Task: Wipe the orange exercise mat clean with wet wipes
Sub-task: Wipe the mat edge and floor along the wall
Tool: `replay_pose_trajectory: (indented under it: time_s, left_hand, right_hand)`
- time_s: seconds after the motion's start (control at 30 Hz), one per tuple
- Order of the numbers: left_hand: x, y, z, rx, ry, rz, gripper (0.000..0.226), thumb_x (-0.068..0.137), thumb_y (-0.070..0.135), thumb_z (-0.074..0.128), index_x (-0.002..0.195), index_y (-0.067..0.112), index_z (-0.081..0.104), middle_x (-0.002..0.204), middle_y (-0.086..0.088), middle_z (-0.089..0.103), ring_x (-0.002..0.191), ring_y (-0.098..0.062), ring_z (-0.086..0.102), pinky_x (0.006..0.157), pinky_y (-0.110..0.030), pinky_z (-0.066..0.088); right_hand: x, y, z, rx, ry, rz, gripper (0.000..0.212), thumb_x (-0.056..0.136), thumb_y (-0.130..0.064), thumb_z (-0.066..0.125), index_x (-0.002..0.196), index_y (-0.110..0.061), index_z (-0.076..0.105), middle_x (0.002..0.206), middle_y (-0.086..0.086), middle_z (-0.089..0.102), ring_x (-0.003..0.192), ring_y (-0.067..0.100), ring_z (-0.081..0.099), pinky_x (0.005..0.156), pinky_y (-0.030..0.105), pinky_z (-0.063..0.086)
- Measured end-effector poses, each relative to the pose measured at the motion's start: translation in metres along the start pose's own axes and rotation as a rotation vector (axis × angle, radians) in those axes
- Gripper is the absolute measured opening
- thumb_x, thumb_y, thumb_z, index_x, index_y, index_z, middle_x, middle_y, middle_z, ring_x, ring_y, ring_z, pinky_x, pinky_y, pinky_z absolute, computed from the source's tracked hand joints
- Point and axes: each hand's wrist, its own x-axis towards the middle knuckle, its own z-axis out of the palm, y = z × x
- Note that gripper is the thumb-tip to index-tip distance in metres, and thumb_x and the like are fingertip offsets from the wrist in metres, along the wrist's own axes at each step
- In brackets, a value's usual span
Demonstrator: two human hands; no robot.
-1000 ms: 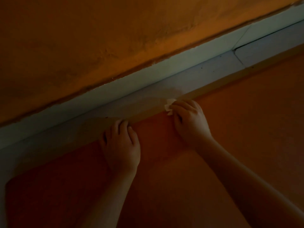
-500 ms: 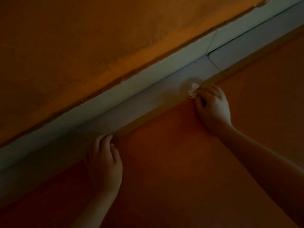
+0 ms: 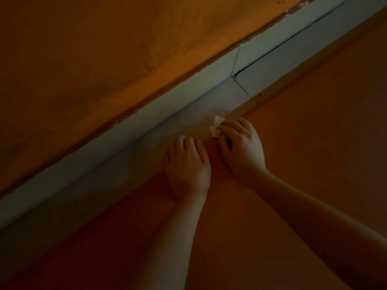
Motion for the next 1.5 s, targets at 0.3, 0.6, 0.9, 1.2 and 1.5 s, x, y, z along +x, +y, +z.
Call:
replay_pose_trajectory:
  time_s: [0.3, 0.6, 0.9, 1.2, 1.5]
  left_hand:
    - [0.001, -0.003, 0.002, 0.026, 0.041, 0.083, 0.04, 0.097, 0.029, 0.031, 0.09, 0.009, 0.065, 0.097, -0.007, 0.064, 0.085, -0.027, 0.061, 0.074, -0.04, 0.047]
    - [0.001, -0.003, 0.005, 0.054, 0.044, 0.095, 0.039, 0.096, 0.028, 0.033, 0.093, 0.009, 0.066, 0.1, -0.007, 0.064, 0.085, -0.027, 0.059, 0.073, -0.039, 0.046]
    - [0.002, -0.003, 0.004, 0.068, -0.017, 0.111, 0.042, 0.096, 0.03, 0.031, 0.1, 0.011, 0.068, 0.107, -0.005, 0.063, 0.09, -0.027, 0.06, 0.075, -0.042, 0.048]
    - [0.002, 0.003, -0.003, 0.147, -0.137, 0.07, 0.043, 0.093, 0.031, 0.03, 0.106, 0.013, 0.067, 0.115, -0.003, 0.06, 0.101, -0.028, 0.056, 0.084, -0.047, 0.048]
    - [0.037, 0.144, 0.061, -0.132, -0.128, 0.006, 0.043, 0.093, 0.03, 0.028, 0.117, 0.014, 0.061, 0.122, -0.003, 0.058, 0.112, -0.022, 0.054, 0.093, -0.04, 0.044]
  right_hand:
    - [0.035, 0.055, -0.032, -0.058, -0.243, -0.218, 0.038, 0.089, -0.025, 0.039, 0.089, -0.008, 0.073, 0.097, 0.007, 0.071, 0.099, 0.026, 0.061, 0.101, 0.037, 0.036]
    - [0.04, 0.093, -0.038, -0.022, -0.097, 0.015, 0.024, 0.091, -0.008, 0.049, 0.098, -0.001, 0.07, 0.108, 0.013, 0.068, 0.107, 0.032, 0.058, 0.097, 0.041, 0.042]
    - [0.055, 0.141, -0.056, -0.106, -0.024, -0.131, 0.024, 0.091, -0.009, 0.051, 0.104, -0.003, 0.07, 0.11, 0.012, 0.067, 0.104, 0.031, 0.058, 0.094, 0.045, 0.045]
    - [0.057, 0.146, -0.057, -0.092, -0.065, -0.093, 0.031, 0.091, -0.014, 0.047, 0.111, -0.004, 0.068, 0.116, 0.012, 0.065, 0.113, 0.03, 0.054, 0.111, 0.042, 0.029]
    - [0.056, 0.146, -0.057, -0.096, -0.045, -0.055, 0.032, 0.09, -0.016, 0.048, 0.111, -0.006, 0.069, 0.117, 0.009, 0.066, 0.114, 0.026, 0.054, 0.112, 0.039, 0.028]
